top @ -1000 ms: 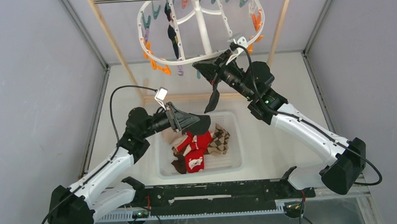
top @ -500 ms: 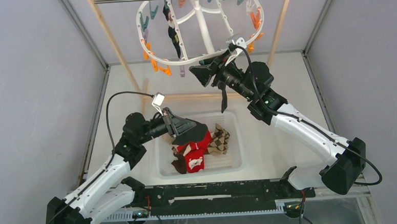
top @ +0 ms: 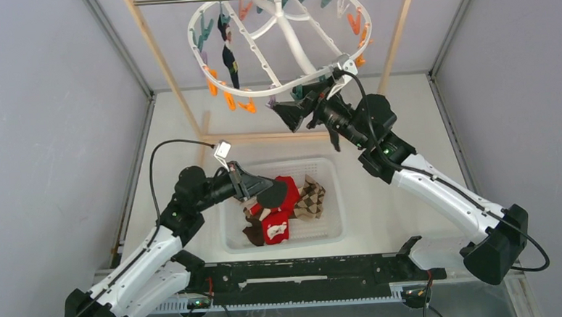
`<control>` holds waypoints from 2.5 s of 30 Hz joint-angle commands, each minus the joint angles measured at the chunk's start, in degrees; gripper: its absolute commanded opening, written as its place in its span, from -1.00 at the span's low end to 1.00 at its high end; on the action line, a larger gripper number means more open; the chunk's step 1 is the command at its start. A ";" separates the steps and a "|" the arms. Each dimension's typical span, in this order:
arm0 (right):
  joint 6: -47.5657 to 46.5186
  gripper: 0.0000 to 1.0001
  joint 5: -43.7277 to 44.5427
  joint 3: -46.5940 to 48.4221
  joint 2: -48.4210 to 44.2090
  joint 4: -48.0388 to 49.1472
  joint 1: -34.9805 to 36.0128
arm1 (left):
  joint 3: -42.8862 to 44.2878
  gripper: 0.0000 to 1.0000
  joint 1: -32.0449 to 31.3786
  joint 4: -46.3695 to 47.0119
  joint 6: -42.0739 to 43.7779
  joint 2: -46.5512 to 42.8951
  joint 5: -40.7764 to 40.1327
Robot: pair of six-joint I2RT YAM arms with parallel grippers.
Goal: Remove the socks clipped to the hanger
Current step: Place the sock in the bin.
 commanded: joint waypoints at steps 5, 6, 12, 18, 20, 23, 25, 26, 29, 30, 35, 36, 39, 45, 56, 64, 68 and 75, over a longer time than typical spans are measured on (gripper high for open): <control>-0.62 0.79 1.03 -3.29 -5.63 -0.87 -0.34 | -3.20 -0.80 0.80 -3.68 1.52 -3.13 -3.24; -0.67 0.80 1.20 -3.72 -6.20 -1.18 -0.47 | -3.49 -0.79 0.84 -4.32 1.51 -3.50 -3.66; -0.35 0.81 1.38 -6.77 -9.53 -2.03 -2.81 | -5.11 -0.66 0.96 -8.38 1.86 -5.17 -6.62; -0.11 0.82 0.49 -7.76 -10.67 -2.94 -4.70 | -6.82 -0.30 1.02 -10.50 1.56 -5.43 -7.93; -0.06 0.82 0.32 -7.96 -10.84 -2.99 -4.97 | -7.06 -0.21 1.06 -11.03 1.64 -5.69 -8.52; -0.02 0.84 0.01 -7.92 -10.68 -2.84 -5.28 | -7.03 0.06 1.06 -12.06 1.93 -5.89 -9.29; 0.03 0.88 -0.34 -7.89 -10.51 -2.30 -5.44 | -6.67 0.41 1.06 -12.86 2.15 -5.96 -9.57; 0.02 0.89 -0.34 -7.93 -10.37 -1.99 -5.46 | -6.38 0.58 1.02 -13.15 2.32 -5.93 -9.69; 0.61 0.96 0.75 -7.90 -10.08 -1.10 -5.42 | -5.83 0.98 1.06 -13.49 2.54 -5.91 -9.74; 0.81 0.96 1.32 -7.89 -9.99 -0.81 -5.46 | -5.70 0.99 1.06 -13.50 2.56 -5.94 -9.68; 3.23 0.98 7.02 -7.89 -9.48 -0.31 -5.29 | -5.11 1.00 1.06 -13.68 2.57 -5.86 -9.73; 3.81 0.98 8.01 -7.89 -9.39 -0.05 -5.24 | -4.94 1.00 1.07 -13.72 2.57 -5.84 -9.70; 7.00 0.98 13.02 -7.89 -8.95 -0.13 -5.20 | -4.26 0.99 1.07 -13.85 2.57 -5.88 -9.70; 10.90 0.98 18.06 -7.90 -7.82 1.56 -4.38 | -2.76 0.99 1.07 -14.01 2.39 -6.31 -9.00; 7.66 0.98 12.39 -6.69 -5.78 4.32 -3.88 | -2.52 1.00 1.06 -7.38 4.30 -15.53 -2.53; 5.58 0.99 9.73 -5.37 -5.24 3.48 -3.88 | -2.36 1.00 1.07 -1.47 3.92 -18.01 1.73; 4.44 0.99 6.43 -4.60 -5.30 2.32 -3.87 | 1.15 1.00 1.06 -7.55 5.99 -11.96 1.79; 2.62 0.99 12.13 -4.11 -7.20 -3.10 -3.22 | 3.48 1.00 1.07 -12.95 7.88 -8.76 -1.01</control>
